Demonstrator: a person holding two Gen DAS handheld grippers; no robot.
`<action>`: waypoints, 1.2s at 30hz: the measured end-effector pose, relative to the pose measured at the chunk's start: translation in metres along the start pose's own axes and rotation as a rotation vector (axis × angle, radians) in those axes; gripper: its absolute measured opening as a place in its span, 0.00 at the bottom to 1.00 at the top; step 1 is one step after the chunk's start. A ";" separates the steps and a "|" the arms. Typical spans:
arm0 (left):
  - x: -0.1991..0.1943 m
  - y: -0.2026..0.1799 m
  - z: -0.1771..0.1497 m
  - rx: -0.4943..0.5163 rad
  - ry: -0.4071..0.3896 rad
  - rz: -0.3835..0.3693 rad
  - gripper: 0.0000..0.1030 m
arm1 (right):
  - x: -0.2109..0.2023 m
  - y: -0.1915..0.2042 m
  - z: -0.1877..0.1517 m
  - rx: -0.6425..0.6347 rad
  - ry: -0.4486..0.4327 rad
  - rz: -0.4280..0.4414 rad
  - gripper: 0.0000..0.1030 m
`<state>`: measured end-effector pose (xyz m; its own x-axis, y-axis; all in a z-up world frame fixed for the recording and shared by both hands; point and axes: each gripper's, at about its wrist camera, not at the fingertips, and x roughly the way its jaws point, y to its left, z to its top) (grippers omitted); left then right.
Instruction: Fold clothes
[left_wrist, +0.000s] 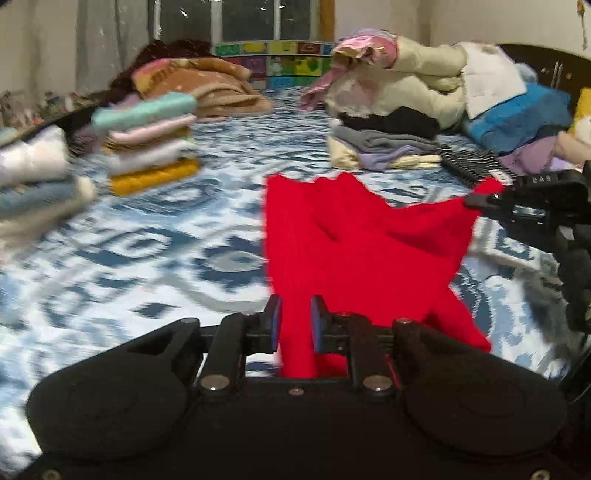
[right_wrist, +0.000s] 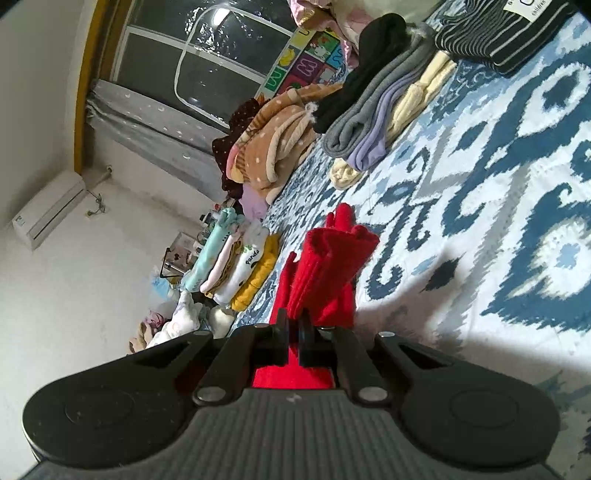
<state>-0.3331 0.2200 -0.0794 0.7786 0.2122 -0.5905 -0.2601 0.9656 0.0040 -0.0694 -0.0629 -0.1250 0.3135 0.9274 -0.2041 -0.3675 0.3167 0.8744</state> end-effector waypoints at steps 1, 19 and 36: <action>0.017 -0.001 -0.008 0.018 0.063 0.017 0.14 | 0.000 0.000 0.001 0.000 -0.010 0.003 0.06; 0.012 0.001 0.028 0.000 0.032 -0.085 0.15 | 0.014 0.006 0.021 0.049 -0.088 0.078 0.06; 0.057 -0.040 0.084 0.217 -0.066 -0.271 0.47 | 0.026 0.003 0.031 0.037 -0.077 0.060 0.06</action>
<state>-0.2302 0.2061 -0.0460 0.8396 -0.0538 -0.5406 0.0830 0.9961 0.0298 -0.0346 -0.0438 -0.1142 0.3584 0.9261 -0.1178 -0.3558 0.2521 0.8999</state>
